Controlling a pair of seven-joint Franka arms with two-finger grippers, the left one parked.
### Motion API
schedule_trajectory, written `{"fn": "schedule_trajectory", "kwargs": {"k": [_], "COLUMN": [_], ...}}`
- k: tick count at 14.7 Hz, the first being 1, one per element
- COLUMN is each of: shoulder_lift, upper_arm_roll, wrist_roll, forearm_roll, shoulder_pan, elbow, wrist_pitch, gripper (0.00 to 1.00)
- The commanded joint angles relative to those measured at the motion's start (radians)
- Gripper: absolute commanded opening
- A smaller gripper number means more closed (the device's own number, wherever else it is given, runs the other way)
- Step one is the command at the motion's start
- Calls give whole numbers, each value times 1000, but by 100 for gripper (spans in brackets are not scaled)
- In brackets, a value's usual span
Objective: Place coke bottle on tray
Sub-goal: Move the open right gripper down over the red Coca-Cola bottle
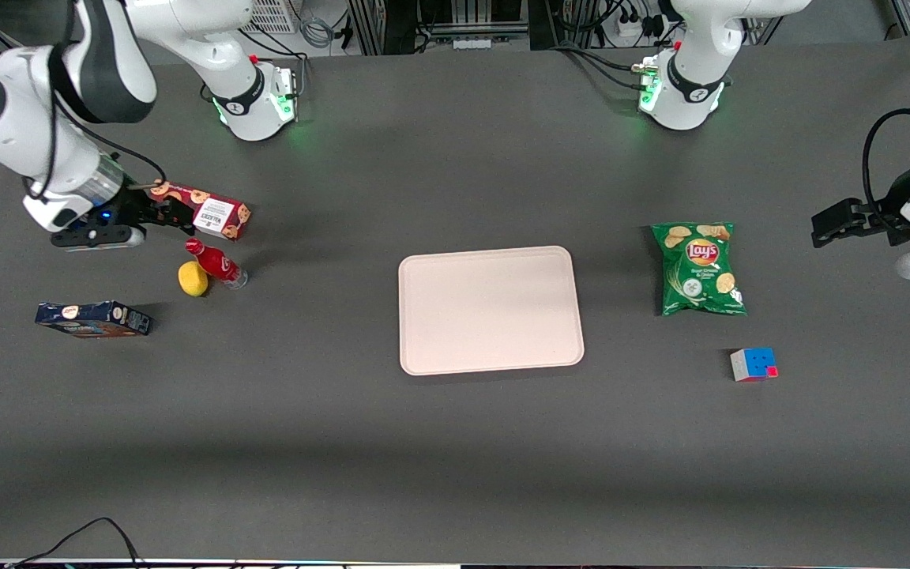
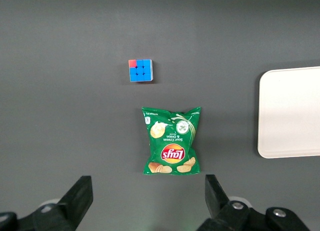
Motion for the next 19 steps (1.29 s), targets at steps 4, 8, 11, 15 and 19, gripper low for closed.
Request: {"fn": "schedule_trajectory", "kwargs": {"k": [4, 8, 11, 15, 19], "shoulder_lift": [16, 85, 119, 117, 104], "upper_arm_roll": [5, 5, 5, 6, 8], "wrist_roll": [-58, -77, -81, -81, -79], "forearm_roll": [-17, -17, -17, -17, -17], "shoulder_pan": [-16, -16, -16, -16, -15], "elbow": [-132, -132, -131, -131, -126], "wrist_pitch": [168, 256, 288, 285, 251], "gripper": [100, 100, 100, 86, 50]}}
